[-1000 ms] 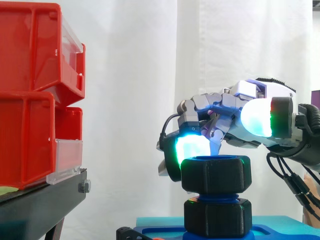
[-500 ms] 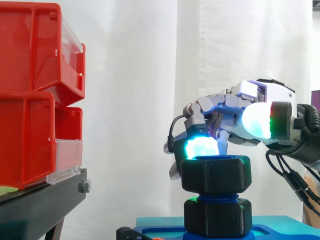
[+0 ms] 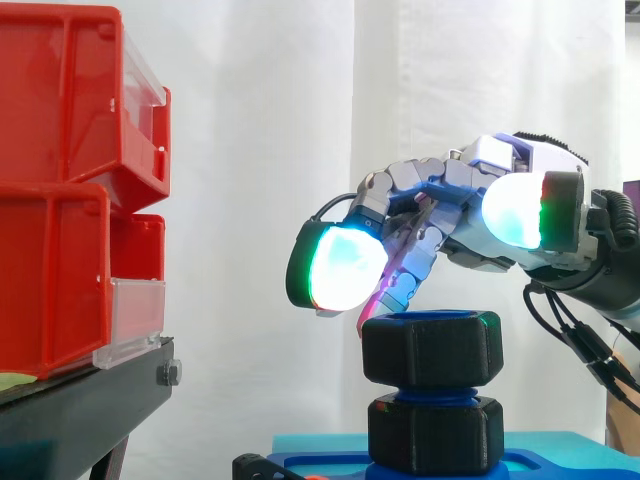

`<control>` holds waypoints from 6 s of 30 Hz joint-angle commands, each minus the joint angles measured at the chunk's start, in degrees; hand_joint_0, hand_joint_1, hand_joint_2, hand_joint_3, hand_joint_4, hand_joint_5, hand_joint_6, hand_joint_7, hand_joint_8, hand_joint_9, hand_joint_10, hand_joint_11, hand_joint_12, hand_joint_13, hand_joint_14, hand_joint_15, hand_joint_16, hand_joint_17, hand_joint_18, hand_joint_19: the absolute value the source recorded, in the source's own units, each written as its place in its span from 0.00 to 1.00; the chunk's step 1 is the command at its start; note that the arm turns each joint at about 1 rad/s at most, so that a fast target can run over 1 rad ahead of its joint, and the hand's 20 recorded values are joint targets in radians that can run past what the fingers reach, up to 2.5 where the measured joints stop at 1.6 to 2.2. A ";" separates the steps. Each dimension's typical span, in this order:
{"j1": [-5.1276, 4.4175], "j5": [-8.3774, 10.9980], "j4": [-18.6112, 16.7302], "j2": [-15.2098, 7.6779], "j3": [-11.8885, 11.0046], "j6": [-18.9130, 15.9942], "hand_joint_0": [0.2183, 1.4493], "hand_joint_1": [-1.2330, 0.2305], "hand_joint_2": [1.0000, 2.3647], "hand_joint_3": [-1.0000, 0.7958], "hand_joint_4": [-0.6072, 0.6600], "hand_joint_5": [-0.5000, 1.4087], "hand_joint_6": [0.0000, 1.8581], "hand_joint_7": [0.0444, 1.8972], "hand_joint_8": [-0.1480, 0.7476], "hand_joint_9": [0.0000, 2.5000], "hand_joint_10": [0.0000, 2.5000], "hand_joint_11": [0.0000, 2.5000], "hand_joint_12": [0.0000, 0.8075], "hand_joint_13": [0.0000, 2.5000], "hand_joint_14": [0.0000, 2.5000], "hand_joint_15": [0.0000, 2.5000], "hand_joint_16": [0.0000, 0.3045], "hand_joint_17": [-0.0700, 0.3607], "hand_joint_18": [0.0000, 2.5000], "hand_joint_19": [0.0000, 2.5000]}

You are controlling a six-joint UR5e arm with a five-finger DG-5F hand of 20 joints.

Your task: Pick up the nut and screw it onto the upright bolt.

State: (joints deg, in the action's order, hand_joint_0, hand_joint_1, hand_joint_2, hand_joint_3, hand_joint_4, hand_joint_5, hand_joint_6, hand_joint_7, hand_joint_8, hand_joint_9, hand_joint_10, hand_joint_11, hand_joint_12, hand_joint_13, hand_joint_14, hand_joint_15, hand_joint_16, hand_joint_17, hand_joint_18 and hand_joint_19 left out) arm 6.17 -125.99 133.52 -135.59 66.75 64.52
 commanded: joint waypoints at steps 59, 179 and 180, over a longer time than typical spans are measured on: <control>0.60 -0.40 -0.98 0.06 -0.48 -0.72 0.26 0.67 0.00 0.28 0.65 0.23 0.27 0.44 0.39 0.46 0.00 0.00 0.20 0.35 0.00 0.00 0.04 0.23 0.23 0.04; -0.28 1.71 -3.18 -0.12 3.04 0.16 0.19 0.70 0.00 0.28 0.59 0.29 0.27 0.64 0.40 0.50 0.00 0.00 0.25 0.32 0.00 0.00 0.08 0.28 0.19 0.00; -0.10 1.53 -3.26 -0.12 3.04 0.16 0.19 0.71 0.00 0.28 0.60 0.28 0.27 0.64 0.40 0.50 0.00 0.00 0.25 0.32 0.00 0.00 0.08 0.28 0.19 0.00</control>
State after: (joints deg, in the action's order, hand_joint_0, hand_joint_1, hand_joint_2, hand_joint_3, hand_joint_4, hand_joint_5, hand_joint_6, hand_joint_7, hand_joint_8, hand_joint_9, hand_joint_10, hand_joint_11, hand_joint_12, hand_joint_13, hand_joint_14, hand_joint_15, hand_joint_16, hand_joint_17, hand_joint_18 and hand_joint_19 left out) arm 5.78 -124.28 130.32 -135.71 69.82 64.69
